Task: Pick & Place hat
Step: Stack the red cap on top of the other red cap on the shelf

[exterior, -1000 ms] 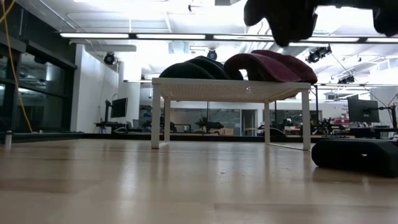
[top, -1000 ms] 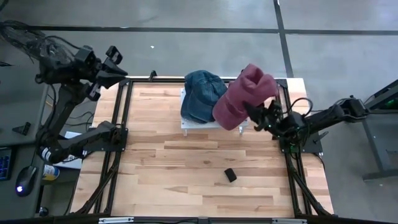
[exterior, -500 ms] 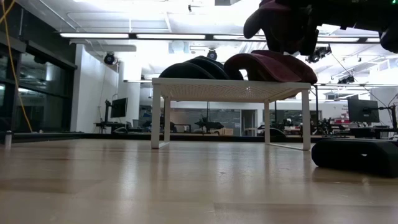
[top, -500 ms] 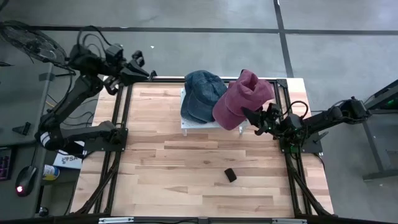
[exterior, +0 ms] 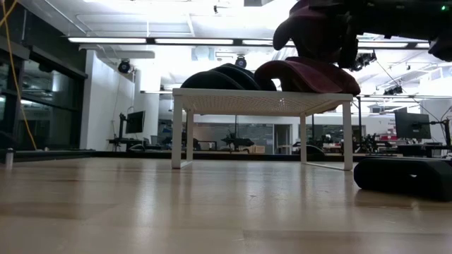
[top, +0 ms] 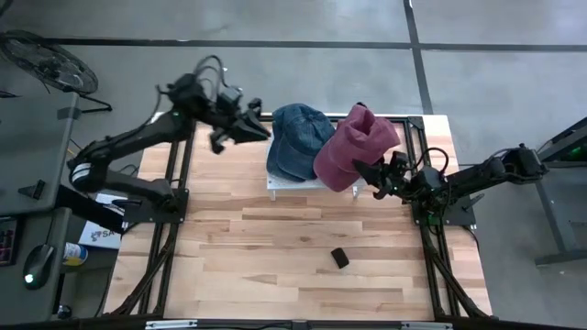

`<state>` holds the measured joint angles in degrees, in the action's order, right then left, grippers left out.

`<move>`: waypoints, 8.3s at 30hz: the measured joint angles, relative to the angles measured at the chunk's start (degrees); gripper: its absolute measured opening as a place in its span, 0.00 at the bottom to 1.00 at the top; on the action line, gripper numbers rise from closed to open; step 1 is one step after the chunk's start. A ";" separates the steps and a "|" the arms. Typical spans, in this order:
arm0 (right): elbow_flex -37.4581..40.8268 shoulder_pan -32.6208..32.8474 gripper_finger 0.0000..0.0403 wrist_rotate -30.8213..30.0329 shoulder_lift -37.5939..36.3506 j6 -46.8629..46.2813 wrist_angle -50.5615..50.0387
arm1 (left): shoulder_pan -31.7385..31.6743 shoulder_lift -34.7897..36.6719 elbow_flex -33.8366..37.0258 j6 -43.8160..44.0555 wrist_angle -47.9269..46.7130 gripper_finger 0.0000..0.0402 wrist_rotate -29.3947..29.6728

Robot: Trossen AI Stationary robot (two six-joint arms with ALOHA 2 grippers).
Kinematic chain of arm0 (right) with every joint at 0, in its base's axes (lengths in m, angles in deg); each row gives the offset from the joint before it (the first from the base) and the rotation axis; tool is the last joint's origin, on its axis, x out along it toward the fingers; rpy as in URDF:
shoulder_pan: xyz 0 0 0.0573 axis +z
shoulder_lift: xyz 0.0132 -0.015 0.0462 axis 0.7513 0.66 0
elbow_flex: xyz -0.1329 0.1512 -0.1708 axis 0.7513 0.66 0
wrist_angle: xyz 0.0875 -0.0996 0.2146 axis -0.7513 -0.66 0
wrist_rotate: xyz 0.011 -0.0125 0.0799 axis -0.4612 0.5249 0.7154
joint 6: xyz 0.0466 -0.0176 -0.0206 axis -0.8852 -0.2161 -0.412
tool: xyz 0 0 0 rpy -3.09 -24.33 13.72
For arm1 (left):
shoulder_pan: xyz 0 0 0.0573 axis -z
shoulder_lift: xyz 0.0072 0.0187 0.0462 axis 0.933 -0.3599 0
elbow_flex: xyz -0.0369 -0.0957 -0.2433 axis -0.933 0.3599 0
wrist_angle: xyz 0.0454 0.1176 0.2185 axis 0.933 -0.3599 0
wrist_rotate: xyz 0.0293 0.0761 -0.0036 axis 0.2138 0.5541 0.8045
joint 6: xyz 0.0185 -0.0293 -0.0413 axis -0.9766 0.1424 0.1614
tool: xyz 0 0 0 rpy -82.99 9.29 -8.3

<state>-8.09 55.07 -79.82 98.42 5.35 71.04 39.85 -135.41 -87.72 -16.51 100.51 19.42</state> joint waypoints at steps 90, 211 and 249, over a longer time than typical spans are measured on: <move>-0.02 0.04 0.01 1.01 0.00 -8.63 -5.29 | 27.34 -32.01 -5.07 -98.94 5.23 0.40 75.63; -37.18 -3.49 0.00 -8.58 -10.17 6.93 -82.32 | 32.57 -37.03 -15.74 -109.77 5.52 0.02 99.33; -39.76 -13.86 0.00 10.18 1.57 -0.95 -93.02 | 35.49 -37.01 -15.67 -115.29 -0.41 0.22 105.25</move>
<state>-47.85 41.21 -69.64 100.00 4.40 -21.98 75.34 -172.41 -103.39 -131.80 100.11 124.66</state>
